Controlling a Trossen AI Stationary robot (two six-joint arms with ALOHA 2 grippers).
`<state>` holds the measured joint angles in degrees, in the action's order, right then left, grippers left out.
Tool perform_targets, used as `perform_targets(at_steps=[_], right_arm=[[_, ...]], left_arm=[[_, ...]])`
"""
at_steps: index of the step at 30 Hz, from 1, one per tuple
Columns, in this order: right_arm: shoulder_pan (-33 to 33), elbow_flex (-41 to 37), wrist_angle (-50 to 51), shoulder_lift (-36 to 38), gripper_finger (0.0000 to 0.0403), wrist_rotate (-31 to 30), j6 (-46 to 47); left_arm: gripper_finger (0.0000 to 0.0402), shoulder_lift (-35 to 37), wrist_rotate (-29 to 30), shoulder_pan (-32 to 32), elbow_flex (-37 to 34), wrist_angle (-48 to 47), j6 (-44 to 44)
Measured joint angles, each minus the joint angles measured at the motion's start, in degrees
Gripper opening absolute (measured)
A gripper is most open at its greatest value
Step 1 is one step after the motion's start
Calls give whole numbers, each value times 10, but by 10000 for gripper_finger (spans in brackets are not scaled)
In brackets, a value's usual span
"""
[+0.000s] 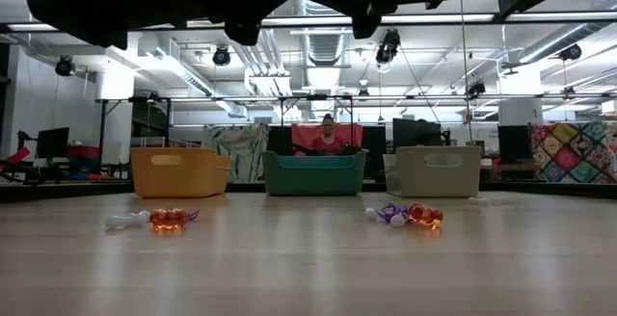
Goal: Sort Halloween decoration
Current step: Put the white bone toy into the yellow bin
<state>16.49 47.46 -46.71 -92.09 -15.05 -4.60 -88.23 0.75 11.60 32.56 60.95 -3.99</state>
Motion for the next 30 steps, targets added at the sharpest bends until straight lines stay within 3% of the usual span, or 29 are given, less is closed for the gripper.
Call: perform_targets(at_steps=[5,15,23,30], right_arm=[[0,0,2,0,9,0,0],[0,0,5,0,9,-2,0],[0,0,3,0,15,-2,7],[0,0,6,0,79,0,19]], left_arm=[[136,2,0,0,-3,0,0],[9,2,-7,0,-3,0,-5],[3,2,-7,0,-4,0,-5],[1,2,-5,0,-4,-1,-2]])
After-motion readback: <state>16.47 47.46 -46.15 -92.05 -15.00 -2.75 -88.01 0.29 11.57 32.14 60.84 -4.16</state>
